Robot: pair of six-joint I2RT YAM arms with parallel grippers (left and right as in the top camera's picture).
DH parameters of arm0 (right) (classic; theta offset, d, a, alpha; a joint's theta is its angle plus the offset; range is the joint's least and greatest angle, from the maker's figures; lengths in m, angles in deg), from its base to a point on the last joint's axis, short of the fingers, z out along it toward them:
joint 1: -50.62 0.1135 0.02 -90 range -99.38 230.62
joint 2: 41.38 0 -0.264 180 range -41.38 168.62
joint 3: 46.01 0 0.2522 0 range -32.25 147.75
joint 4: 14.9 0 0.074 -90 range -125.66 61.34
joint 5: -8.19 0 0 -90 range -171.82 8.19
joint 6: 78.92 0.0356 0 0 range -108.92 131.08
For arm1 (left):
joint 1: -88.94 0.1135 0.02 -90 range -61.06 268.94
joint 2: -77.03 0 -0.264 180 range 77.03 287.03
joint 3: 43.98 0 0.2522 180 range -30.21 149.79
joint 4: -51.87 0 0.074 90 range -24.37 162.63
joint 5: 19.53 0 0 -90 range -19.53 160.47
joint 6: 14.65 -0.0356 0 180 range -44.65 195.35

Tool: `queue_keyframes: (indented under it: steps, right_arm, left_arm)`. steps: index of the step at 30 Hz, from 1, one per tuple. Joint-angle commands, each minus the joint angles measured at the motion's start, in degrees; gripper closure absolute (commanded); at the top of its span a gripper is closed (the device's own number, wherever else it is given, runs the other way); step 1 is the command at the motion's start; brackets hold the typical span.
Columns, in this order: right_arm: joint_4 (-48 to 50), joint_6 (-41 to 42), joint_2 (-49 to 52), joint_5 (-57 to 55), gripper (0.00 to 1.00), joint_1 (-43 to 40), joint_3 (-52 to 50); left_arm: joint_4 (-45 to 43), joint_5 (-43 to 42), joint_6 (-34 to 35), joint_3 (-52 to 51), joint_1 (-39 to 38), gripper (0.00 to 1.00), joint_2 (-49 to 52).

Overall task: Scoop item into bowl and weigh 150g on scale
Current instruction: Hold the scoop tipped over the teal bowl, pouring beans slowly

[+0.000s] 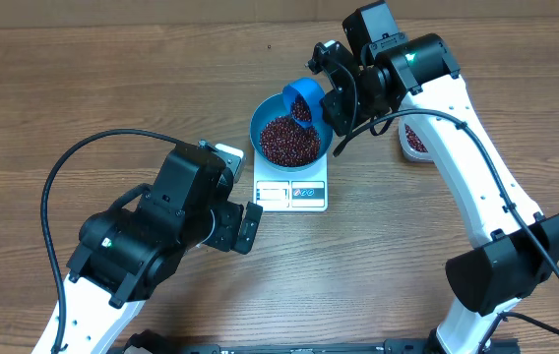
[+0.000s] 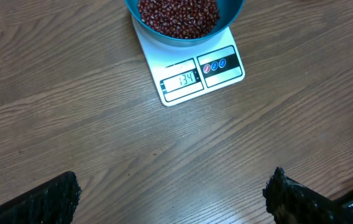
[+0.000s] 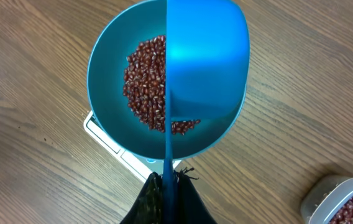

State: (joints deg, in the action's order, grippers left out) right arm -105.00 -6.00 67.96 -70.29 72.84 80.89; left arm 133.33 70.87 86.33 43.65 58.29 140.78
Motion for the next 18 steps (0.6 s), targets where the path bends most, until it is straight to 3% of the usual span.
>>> queue_keyframes:
  steps: [1,5,18]
  right_arm:
    - [-0.35,-1.64,-2.69,-2.95,0.96,2.47,1.77]
    - [-0.46,-1.66,-2.69,-8.07,0.96,4.52,1.77]
    - [-0.68,-0.94,-2.69,-4.94,0.96,4.37,1.77]
  left_arm:
    - [-0.2,0.02,0.83,1.18,0.26,0.01,-0.74]
    - [-0.2,0.0,0.83,1.18,0.26,0.01,-0.74]
    - [-0.2,0.0,0.83,1.18,0.26,0.01,-0.74]
